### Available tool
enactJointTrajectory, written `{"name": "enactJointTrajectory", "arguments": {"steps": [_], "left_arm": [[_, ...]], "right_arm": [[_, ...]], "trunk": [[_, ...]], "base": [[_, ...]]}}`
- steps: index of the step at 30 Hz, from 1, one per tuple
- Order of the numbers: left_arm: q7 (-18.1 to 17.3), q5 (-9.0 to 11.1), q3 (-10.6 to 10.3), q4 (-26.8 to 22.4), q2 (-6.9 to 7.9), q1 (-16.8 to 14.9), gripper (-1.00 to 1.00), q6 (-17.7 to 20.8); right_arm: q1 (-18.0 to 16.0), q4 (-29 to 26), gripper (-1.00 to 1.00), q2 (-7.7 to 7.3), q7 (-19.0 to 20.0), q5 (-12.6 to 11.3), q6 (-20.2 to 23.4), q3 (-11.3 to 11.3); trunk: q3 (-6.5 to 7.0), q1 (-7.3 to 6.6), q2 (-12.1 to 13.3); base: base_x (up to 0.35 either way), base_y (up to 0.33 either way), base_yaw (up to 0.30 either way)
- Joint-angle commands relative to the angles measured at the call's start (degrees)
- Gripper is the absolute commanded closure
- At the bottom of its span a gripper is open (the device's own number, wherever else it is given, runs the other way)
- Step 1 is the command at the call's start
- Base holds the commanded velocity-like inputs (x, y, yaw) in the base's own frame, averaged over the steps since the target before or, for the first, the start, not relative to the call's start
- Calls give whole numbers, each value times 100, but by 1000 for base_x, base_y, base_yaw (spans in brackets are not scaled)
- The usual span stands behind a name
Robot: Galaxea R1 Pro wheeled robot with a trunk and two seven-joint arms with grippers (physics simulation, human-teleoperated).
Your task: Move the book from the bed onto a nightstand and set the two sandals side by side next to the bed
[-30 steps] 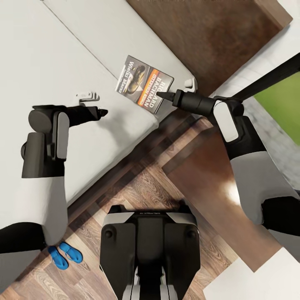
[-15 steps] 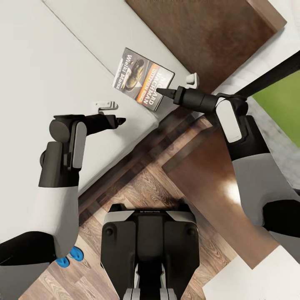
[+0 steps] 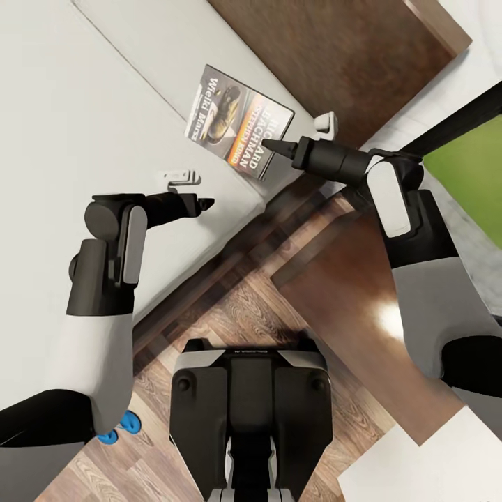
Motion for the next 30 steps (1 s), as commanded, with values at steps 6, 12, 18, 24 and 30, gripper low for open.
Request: {"name": "enactJointTrajectory", "arguments": {"steps": [6,12,18,24,30], "left_arm": [[-12,13,0,-3,5,11,-100,28],[-31,53,-5,-16,-8,11,-100,28],[-137,456,-8,-4,-52,11,-100,28],[-311,842,-10,65,-98,292,-100,28],[-368,921,-9,52,-100,413,-100,20]], "right_arm": [[185,-8,100,-90,-16,-22,-12,8],[214,-11,100,-217,-20,-23,7,24],[385,7,100,-254,-22,-16,14,30],[735,6,100,-240,-21,-20,-12,36],[821,-9,100,-206,-18,-23,-31,67]], "trunk": [[103,-129,234],[193,-238,433],[193,-238,433],[193,-238,433],[193,-238,433]], "base": [[0,0,0],[0,0,0],[0,0,0],[0,0,0],[0,0,0]]}}
